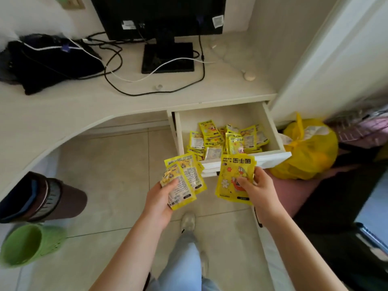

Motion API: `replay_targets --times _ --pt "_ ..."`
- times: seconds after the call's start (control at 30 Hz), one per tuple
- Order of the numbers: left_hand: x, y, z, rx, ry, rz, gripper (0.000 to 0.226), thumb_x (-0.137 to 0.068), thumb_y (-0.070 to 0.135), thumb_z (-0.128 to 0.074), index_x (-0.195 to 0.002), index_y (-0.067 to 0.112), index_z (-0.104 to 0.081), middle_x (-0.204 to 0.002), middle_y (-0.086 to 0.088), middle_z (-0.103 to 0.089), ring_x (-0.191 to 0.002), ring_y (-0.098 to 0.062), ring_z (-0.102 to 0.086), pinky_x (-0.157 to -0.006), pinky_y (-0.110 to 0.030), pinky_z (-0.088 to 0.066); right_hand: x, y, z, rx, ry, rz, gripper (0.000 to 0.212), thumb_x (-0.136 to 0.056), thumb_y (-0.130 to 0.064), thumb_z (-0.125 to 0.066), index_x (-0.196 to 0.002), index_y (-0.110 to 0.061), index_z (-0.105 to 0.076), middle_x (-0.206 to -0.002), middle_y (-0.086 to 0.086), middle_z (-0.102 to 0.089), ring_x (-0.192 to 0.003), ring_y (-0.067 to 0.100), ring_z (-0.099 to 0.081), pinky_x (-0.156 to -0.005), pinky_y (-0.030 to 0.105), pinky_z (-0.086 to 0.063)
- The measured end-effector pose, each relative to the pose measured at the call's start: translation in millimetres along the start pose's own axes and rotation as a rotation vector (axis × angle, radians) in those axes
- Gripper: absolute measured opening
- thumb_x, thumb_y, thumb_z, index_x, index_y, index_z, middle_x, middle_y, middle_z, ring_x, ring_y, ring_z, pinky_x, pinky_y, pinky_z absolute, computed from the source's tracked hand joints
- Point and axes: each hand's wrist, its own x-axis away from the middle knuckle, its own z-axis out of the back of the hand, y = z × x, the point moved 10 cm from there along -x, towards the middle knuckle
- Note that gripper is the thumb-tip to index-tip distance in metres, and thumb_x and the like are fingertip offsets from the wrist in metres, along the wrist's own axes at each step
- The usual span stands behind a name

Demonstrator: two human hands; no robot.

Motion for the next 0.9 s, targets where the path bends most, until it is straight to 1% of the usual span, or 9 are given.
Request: replay_targets --times 0.13,0.2,0.27,0.37,0.5,0.63,0.67,0.83,0.9 --pt "-33.0 -0.6 -37.1 0.012 0.002 0.025 0.032 -0.088 0.004 -0.061 -0.120 0.002 -0.061 -0.111 -0.020 -0.070 -0.088 -0.029 -0.070 -0.063 -0.039 -0.060 -37.7 -13.3 21.6 0.008 0.038 0.004 0.019 -0.087 0.002 -0.061 -0.103 -0.009 -0.062 -0.097 0.009 -0.071 -0.083 0.023 -0.070 -0.071 0.037 -0.060" --pt "-52.6 0.3 -53.1 0.029 0.008 0.050 0.035 -0.088 0.005 -0.062 -0.123 0.002 -0.060 -0.114 -0.020 -0.069 -0.095 -0.031 -0.068 -0.060 -0.038 -0.059 -60.1 -19.1 27.9 0.012 0.065 -0.006 0.021 -0.087 0.001 -0.061 -0.104 -0.011 -0.061 -0.097 0.008 -0.070 -0.084 0.024 -0.070 -0.071 0.038 -0.060" --pt "-72.9 1.8 -67.8 0.035 0.015 0.081 0.036 -0.088 0.006 -0.063 -0.124 0.002 -0.059 -0.116 -0.020 -0.068 -0.101 -0.033 -0.067 -0.060 -0.038 -0.059 -82.8 -24.1 29.5 0.008 0.080 -0.026 0.020 -0.087 0.000 -0.061 -0.103 -0.013 -0.061 -0.095 0.005 -0.069 -0.081 0.020 -0.069 -0.067 0.034 -0.058" --pt "-103.0 2.3 -86.1 0.034 0.035 0.121 0.036 -0.088 0.008 -0.063 -0.124 0.003 -0.059 -0.116 -0.020 -0.068 -0.103 -0.035 -0.067 -0.061 -0.038 -0.059 -117.0 -31.5 25.4 0.018 0.064 -0.056 0.020 -0.088 -0.003 -0.061 -0.102 -0.017 -0.060 -0.097 0.004 -0.068 -0.084 0.021 -0.069 -0.067 0.033 -0.058" --pt "-136.3 1.5 -104.7 0.059 0.061 0.173 0.038 -0.087 0.008 -0.063 -0.125 0.004 -0.058 -0.118 -0.020 -0.067 -0.106 -0.035 -0.066 -0.069 -0.043 -0.060 -161.2 -36.5 20.0 0.011 0.035 -0.117 0.018 -0.088 -0.004 -0.061 -0.102 -0.016 -0.062 -0.099 0.009 -0.071 -0.089 0.025 -0.071 -0.073 0.039 -0.060" --pt "-160.7 1.6 -113.8 0.082 0.147 0.204 0.035 -0.087 0.008 -0.065 -0.122 0.003 -0.058 -0.113 -0.019 -0.069 -0.098 -0.033 -0.069 -0.057 -0.037 -0.059 -202.6 -31.9 12.5 0.007 0.000 -0.200 0.014 -0.089 -0.008 -0.063 -0.100 -0.017 -0.062 -0.102 0.011 -0.071 -0.091 0.026 -0.071 -0.084 0.047 -0.058" --pt "-166.9 1.3 -113.9 0.083 0.175 0.207 0.034 -0.087 0.008 -0.065 -0.121 0.003 -0.058 -0.113 -0.019 -0.069 -0.096 -0.033 -0.069 -0.057 -0.037 -0.059 -212.8 -29.6 8.9 0.011 -0.017 -0.222 0.014 -0.088 -0.008 -0.063 -0.099 -0.017 -0.062 -0.102 0.011 -0.071 -0.091 0.026 -0.071 -0.086 0.048 -0.057" --pt "-199.1 -4.8 -112.7 0.098 0.278 0.228 0.039 -0.084 0.009 -0.069 -0.121 0.004 -0.058 -0.109 -0.019 -0.070 -0.093 -0.034 -0.070 -0.073 -0.045 -0.057 -258.9 -17.0 -15.6 0.051 -0.118 -0.295 0.015 -0.088 -0.010 -0.064 -0.101 -0.016 -0.064 -0.096 0.008 -0.074 -0.088 0.024 -0.072 -0.090 0.052 -0.055" --pt "-212.3 -4.5 -111.3 0.105 0.312 0.222 0.038 -0.084 0.009 -0.069 -0.120 0.003 -0.059 -0.108 -0.019 -0.071 -0.092 -0.033 -0.070 -0.074 -0.044 -0.057 -274.2 -9.4 -25.2 0.048 -0.155 -0.321 0.018 -0.088 -0.009 -0.063 -0.106 -0.013 -0.064 -0.097 0.010 -0.074 -0.087 0.024 -0.072 -0.089 0.050 -0.055"
